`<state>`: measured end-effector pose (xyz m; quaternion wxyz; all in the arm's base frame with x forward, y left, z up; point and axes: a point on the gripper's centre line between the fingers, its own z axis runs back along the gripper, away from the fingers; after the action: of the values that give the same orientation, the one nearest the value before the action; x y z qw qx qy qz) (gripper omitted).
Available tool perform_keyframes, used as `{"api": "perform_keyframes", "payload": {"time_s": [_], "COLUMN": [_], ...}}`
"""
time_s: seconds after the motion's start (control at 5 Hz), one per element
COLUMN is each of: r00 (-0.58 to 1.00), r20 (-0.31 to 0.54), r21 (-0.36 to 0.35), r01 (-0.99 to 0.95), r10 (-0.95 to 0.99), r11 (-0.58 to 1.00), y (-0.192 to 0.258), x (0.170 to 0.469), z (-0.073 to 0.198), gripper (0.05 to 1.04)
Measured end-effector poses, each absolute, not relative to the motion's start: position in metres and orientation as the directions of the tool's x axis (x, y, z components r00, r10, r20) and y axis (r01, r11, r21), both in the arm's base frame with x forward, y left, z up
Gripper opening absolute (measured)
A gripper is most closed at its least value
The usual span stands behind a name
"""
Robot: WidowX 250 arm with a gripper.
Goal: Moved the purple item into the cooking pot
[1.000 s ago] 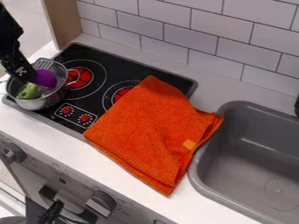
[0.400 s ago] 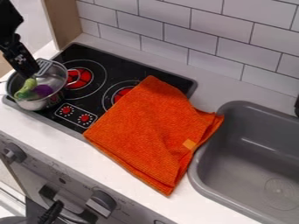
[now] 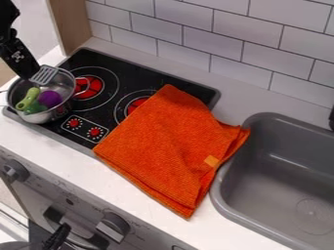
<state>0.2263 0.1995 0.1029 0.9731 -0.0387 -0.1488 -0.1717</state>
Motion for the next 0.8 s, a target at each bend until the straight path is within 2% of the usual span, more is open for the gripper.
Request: {"api": "perform_keyframes", "payload": {"time_s": [0.2, 0.4, 0.6, 0.8], "r00": [0.908, 0.933, 0.962, 0.959], "r20": [0.306, 0.276, 0.213, 0.251], "r21": [-0.041, -0.065, -0.031, -0.044], "r01": [0.313, 0.257, 0.180, 0.151], "r10": [-0.286, -0.230, -0.169, -0.135], "r11": [0.949, 0.964, 0.983, 0.988], "y": [0.198, 0.192, 0.177, 0.164], "x": [0.233, 0.255, 0.274, 0.287], "z": [0.111, 0.119, 0.113, 0.111], "gripper": [0.996, 0.996, 0.996, 0.996]}}
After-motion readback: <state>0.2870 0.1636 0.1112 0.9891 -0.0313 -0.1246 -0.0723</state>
